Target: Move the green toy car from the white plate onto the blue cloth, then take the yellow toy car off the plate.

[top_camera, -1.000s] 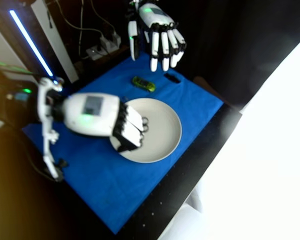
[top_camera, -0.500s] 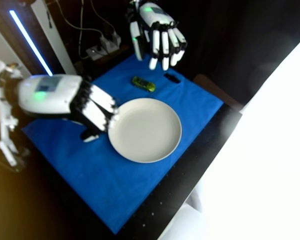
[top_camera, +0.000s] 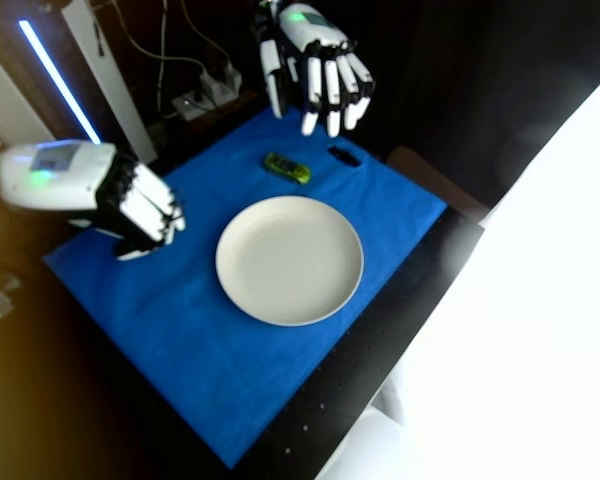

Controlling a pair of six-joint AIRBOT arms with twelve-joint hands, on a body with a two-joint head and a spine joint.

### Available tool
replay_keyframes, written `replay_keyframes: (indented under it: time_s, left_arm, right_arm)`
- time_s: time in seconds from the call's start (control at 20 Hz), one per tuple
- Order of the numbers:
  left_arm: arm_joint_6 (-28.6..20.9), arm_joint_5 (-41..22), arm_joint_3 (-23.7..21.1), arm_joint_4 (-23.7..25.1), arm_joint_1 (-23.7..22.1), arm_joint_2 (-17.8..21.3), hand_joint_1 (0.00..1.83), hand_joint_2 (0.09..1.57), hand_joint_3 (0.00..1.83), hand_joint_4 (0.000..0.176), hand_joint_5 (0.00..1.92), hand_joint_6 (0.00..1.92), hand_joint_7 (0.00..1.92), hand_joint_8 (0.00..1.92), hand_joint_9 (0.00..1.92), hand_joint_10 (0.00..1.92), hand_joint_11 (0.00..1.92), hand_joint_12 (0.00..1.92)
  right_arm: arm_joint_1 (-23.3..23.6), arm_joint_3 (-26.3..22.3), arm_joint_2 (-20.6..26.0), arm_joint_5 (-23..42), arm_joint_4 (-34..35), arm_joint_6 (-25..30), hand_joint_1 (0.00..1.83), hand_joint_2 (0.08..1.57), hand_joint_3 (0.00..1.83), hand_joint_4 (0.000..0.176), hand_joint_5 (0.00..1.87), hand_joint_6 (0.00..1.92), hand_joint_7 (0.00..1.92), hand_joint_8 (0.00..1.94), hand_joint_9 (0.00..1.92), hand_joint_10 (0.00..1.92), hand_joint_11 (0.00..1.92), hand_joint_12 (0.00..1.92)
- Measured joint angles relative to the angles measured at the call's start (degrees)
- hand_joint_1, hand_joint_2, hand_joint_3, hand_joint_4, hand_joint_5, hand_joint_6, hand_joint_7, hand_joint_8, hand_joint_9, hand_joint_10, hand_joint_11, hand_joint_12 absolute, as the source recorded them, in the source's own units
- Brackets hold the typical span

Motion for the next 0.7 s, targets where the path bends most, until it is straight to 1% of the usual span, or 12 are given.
replay_keyframes:
  time_s: [0.05, 0.1, 0.15, 0.2, 0.25, 0.3, 0.4, 0.45, 0.5, 0.6, 0.65, 0.7]
  left_arm:
    - [0.0, -0.02, -0.02, 0.02, 0.0, 0.0, 0.61, 1.14, 0.0, 0.107, 0.83, 0.07, 0.61, 0.33, 0.22, 0.87, 0.0, 1.44]
    - [0.0, -0.02, -0.02, 0.04, 0.0, 0.0, 0.61, 1.14, 0.0, 0.116, 0.84, 0.05, 0.62, 0.3, 0.24, 0.79, 0.0, 1.4]
    - [0.0, -0.04, -0.02, 0.02, 0.0, 0.0, 0.59, 1.15, 0.0, 0.127, 0.84, 0.04, 0.63, 0.28, 0.26, 0.73, 0.0, 1.36]
    - [0.0, -0.04, -0.02, -0.09, 0.0, 0.0, 0.58, 1.14, 0.0, 0.124, 0.85, 0.03, 0.65, 0.25, 0.28, 0.69, 0.0, 1.33]
    - [0.0, -0.09, -0.02, -0.09, 0.0, 0.0, 0.56, 1.15, 0.0, 0.124, 0.86, 0.03, 0.66, 0.25, 0.28, 0.7, 0.0, 1.35]
    - [0.0, -0.11, -0.13, -0.2, 0.0, 0.11, 0.58, 1.15, 0.0, 0.103, 0.86, 0.02, 0.66, 0.25, 0.27, 0.79, 0.0, 1.45]
    - [0.0, -0.37, -0.2, -0.13, 0.0, 0.11, 0.55, 1.15, 0.0, 0.119, 0.86, 0.02, 0.66, 0.27, 0.24, 0.83, 0.0, 1.39]
    - [0.0, -0.42, -0.2, -0.17, 0.0, 0.11, 0.55, 1.15, 0.0, 0.12, 0.87, 0.01, 0.67, 0.26, 0.25, 0.78, 0.0, 1.35]
    - [0.0, -0.48, -0.2, -0.17, 0.02, 0.11, 0.57, 1.15, 0.0, 0.106, 0.86, 0.01, 0.64, 0.27, 0.24, 0.84, 0.0, 1.42]
    - [0.0, -1.03, -0.31, -0.13, 0.24, 0.17, 0.58, 1.15, 0.0, 0.092, 0.86, 0.01, 0.64, 0.28, 0.24, 0.84, 0.0, 1.41]
    - [0.0, -1.2, -0.31, -0.17, 0.24, 0.24, 0.59, 1.15, 0.0, 0.098, 0.86, 0.01, 0.64, 0.28, 0.23, 0.84, 0.0, 1.39]
    - [-0.02, -1.31, -0.31, -0.2, 0.26, 0.48, 0.58, 1.15, 0.0, 0.119, 0.86, 0.0, 0.63, 0.28, 0.23, 0.82, 0.0, 1.36]
  right_arm:
    - [-0.72, 0.02, -0.33, 0.02, 0.72, 0.07, 1.3, 1.04, 0.0, 0.0, 1.13, 0.81, 1.18, 0.69, 1.01, 0.94, 0.73, 1.48]
    - [-1.22, 0.09, -0.72, 0.0, 1.33, 0.17, 1.29, 1.04, 0.0, 0.0, 1.14, 0.65, 1.18, 0.82, 0.97, 0.94, 0.73, 1.45]
    - [-1.66, 0.13, -1.2, -0.28, 1.68, 0.22, 1.22, 1.03, 0.0, 0.0, 1.15, 0.69, 1.03, 0.75, 0.93, 0.91, 0.7, 1.41]
    - [-1.84, 0.13, -1.42, -0.37, 1.68, 0.22, 1.25, 0.92, 0.0, 0.0, 0.87, 0.52, 0.87, 0.65, 0.73, 0.9, 0.51, 1.48]
    - [-1.86, 0.22, -1.53, -0.39, 1.68, 0.24, 1.21, 0.88, 0.0, 0.0, 0.75, 0.42, 0.75, 0.61, 0.6, 0.95, 0.39, 1.54]
    - [-1.9, 0.35, -1.75, -0.2, 1.86, 0.26, 1.13, 0.88, 0.0, 0.0, 0.66, 0.35, 0.63, 0.57, 0.48, 0.96, 0.26, 1.58]
    - [-1.9, 0.42, -1.81, -0.09, 2.38, 0.24, 1.02, 0.87, 0.0, 0.0, 0.54, 0.22, 0.51, 0.49, 0.33, 0.92, 0.1, 1.61]
    - [-1.9, 0.42, -1.79, 0.0, 2.54, 0.24, 1.0, 0.87, 0.0, 0.0, 0.54, 0.2, 0.49, 0.48, 0.31, 0.92, 0.07, 1.62]
    - [-1.9, 0.42, -1.79, 0.02, 2.54, 0.24, 0.98, 0.86, 0.0, 0.0, 0.52, 0.19, 0.46, 0.47, 0.29, 0.91, 0.05, 1.62]
    - [-1.92, 0.33, -1.64, 0.46, 2.86, 0.24, 0.98, 0.83, 0.0, 0.0, 0.5, 0.21, 0.41, 0.54, 0.22, 1.03, 0.02, 1.69]
    - [-2.21, -0.09, -0.83, 1.36, 3.32, 0.28, 0.94, 0.86, 0.0, 0.0, 0.46, 0.28, 0.38, 0.61, 0.22, 1.09, 0.03, 1.71]
    - [-2.21, -0.46, 0.17, 2.49, 3.82, 0.31, 0.85, 0.89, 0.01, 0.0, 0.44, 0.43, 0.38, 0.74, 0.25, 1.18, 0.11, 1.77]
